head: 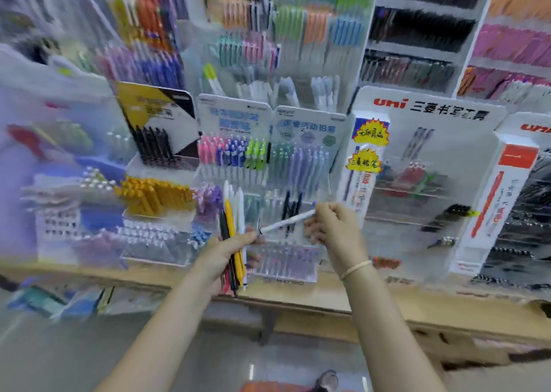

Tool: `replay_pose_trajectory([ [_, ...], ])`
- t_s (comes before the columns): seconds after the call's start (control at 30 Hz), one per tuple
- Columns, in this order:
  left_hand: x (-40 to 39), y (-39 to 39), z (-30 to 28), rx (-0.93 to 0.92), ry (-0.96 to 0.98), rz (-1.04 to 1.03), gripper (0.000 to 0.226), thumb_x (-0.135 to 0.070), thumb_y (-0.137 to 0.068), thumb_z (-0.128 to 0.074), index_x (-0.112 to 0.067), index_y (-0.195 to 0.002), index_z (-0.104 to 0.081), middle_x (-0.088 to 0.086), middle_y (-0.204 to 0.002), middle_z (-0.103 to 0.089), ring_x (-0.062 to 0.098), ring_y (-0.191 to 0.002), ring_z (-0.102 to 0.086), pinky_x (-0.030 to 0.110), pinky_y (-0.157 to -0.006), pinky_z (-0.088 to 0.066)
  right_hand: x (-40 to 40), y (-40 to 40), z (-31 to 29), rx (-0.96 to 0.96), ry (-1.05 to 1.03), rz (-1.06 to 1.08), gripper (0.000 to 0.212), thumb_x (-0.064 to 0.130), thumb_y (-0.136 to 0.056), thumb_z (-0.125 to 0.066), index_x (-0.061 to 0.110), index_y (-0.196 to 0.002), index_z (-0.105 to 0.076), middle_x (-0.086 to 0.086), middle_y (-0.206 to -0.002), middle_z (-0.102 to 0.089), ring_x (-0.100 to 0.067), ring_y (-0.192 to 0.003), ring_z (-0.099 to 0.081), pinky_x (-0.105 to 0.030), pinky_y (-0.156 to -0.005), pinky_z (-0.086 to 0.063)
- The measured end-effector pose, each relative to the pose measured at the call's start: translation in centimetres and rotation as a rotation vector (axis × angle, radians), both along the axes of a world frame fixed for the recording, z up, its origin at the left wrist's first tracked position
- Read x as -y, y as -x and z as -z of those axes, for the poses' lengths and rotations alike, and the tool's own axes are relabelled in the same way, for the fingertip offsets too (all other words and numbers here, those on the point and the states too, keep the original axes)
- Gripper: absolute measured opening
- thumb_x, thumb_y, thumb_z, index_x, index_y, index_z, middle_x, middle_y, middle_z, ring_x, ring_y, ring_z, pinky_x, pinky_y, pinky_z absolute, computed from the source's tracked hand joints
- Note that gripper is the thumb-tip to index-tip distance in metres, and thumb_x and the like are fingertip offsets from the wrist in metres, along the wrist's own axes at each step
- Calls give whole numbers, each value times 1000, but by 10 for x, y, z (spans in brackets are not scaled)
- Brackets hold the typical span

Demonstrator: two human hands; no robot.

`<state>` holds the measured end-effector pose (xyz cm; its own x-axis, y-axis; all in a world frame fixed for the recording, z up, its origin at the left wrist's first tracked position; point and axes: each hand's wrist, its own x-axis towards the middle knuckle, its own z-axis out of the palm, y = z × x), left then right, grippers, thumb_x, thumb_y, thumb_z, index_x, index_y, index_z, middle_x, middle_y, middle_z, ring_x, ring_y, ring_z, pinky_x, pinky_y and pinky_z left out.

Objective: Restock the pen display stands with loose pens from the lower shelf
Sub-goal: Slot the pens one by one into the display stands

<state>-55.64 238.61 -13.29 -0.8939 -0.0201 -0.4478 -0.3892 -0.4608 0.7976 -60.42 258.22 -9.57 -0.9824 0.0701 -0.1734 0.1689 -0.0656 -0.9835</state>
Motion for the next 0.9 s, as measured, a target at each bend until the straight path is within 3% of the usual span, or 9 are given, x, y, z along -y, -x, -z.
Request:
replay_pose_trajectory([
  [0.13,69,-35,18,44,-39,-191,26,-12,-91,-69,2,-113,-66,10,-79,-75,18,-52,-62,26,-47,-53,88,-47,22,125,108,-153,15,1,-99,-53,6,-85,-49,-18,-70,-66,-26,-58,-65,-26,-50,-53],
  [0.27,111,-54,25,130,-40,-312,26,-21,-83,-81,-3,-101,-75,14,-68,-64,23,-54,-61,30,-49,-50,149,-81,40,196,22,-347,13,-8,-93,-57,3,-92,-51,-21,-78,-66,-28,-67,-68,-31,-62,-58],
  [0.37,133,-63,23,87,-50,-367,10,-15,-84,-79,-6,-81,-79,13,-71,-70,21,-58,-61,32,-58,-53,176,-93,48,172,-68,-469,14,-8,-89,-63,1,-96,-54,-14,-76,-67,-27,-70,-70,-31,-67,-58],
  [0.43,142,-71,19,35,-67,-385,9,-8,-86,-75,-3,-79,-76,10,-72,-73,17,-52,-60,29,-52,-53,188,-98,48,167,-105,-539,16,-5,-87,-68,3,-95,-57,-12,-78,-68,-26,-71,-71,-31,-67,-58],
  [0.57,161,-86,9,-58,-22,-265,17,-6,-85,-73,6,-96,-69,8,-65,-69,15,-45,-58,25,-44,-50,199,-94,34,83,-151,-535,5,11,-92,-68,7,-93,-65,-12,-86,-71,-20,-77,-68,-30,-70,-56],
  [0.63,169,-89,5,-90,21,-133,26,-11,-76,-77,4,-95,-69,13,-72,-68,16,-47,-57,26,-46,-51,202,-88,24,39,-128,-494,10,16,-96,-63,9,-97,-69,-9,-89,-72,-18,-81,-68,-27,-69,-54],
  [0.73,166,-84,0,-142,51,46,22,-13,-71,-84,-3,-86,-71,25,-85,-66,18,-49,-56,29,-51,-52,201,-83,10,9,-115,-485,13,19,-97,-61,10,-97,-70,1,-76,-69,-11,-71,-63,-23,-62,-49],
  [0.9,129,-66,-11,-177,42,134,21,-14,-69,-77,-3,-85,-70,21,-76,-62,17,-46,-55,28,-45,-50,169,-77,-2,-4,-98,-418,16,18,-97,-61,12,-85,-70,1,-63,-61,-12,-59,-56,-22,-54,-41],
])
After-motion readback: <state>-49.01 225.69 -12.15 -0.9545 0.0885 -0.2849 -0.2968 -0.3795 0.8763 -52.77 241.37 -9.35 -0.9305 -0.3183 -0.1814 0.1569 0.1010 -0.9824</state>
